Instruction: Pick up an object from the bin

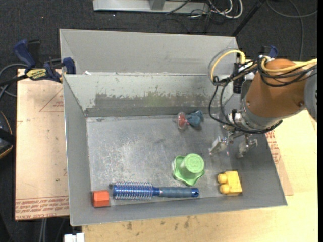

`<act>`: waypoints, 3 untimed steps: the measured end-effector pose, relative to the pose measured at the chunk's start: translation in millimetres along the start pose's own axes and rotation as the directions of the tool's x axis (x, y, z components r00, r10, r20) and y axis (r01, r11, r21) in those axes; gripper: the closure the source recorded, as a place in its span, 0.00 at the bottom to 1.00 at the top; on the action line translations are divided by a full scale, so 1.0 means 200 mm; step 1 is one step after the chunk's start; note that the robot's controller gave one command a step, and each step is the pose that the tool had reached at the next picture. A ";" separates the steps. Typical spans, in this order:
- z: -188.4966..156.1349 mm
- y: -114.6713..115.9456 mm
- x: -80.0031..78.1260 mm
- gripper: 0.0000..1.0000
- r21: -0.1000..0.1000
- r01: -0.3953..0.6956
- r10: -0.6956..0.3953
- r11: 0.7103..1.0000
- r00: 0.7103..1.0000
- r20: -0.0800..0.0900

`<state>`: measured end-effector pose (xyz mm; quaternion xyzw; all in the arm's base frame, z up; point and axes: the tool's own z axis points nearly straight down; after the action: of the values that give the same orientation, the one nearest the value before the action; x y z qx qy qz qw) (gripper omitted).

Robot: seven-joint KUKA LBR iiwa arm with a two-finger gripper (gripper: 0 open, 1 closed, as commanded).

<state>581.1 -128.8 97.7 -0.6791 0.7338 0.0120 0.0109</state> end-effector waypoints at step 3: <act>-0.24 -0.09 0.04 0.00 0.003 0.306 -0.305 0.952 0.952 -0.020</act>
Offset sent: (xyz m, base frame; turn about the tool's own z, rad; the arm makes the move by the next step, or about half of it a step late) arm 0.0451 0.0043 0.1131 -0.3421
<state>598.3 -138.8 145.7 -0.7845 0.6201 0.0015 0.0077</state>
